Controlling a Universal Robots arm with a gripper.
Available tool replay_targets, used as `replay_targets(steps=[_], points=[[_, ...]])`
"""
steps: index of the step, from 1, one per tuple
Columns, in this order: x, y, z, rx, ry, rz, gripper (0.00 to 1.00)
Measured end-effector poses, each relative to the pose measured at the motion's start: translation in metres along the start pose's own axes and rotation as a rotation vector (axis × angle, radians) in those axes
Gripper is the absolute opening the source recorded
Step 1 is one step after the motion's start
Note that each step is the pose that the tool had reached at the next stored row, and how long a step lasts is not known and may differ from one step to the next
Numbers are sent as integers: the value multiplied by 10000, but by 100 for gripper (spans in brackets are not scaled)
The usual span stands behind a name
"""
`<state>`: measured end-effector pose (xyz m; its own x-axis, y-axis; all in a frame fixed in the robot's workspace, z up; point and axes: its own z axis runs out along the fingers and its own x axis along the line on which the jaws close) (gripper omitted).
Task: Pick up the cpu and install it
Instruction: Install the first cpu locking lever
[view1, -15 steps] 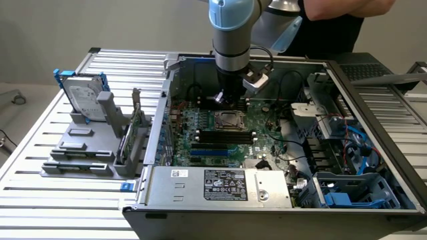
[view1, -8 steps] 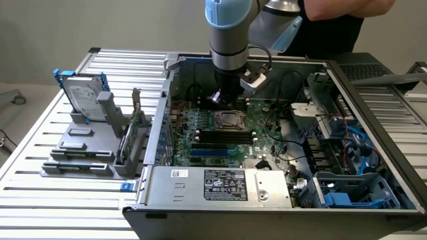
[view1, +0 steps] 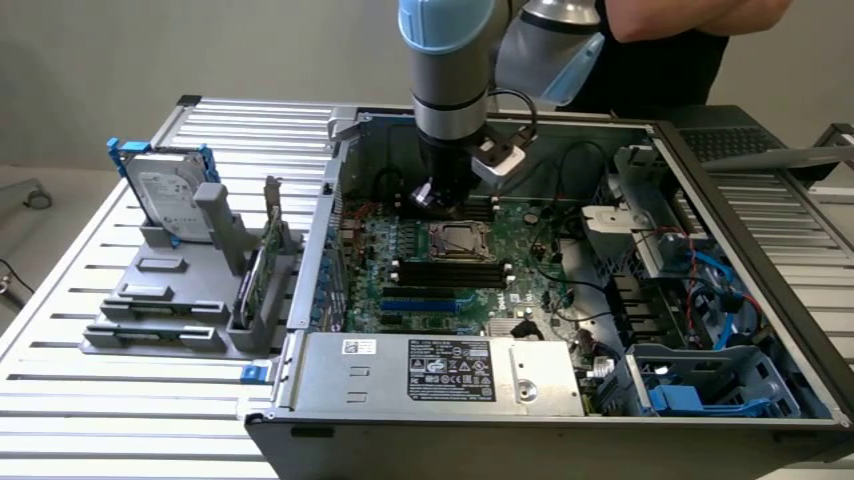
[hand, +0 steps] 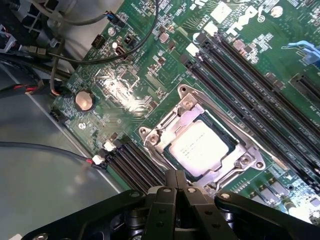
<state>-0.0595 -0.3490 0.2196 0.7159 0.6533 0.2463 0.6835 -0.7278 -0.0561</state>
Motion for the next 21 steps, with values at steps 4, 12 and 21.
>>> replay_targets(steps=[4, 12, 21], points=[[-53, 5, -32, 22, -17, 18, 11], [-120, 20, -91, 78, -77, 103, 11], [-200, 80, -203, 72, -85, 175, 11]])
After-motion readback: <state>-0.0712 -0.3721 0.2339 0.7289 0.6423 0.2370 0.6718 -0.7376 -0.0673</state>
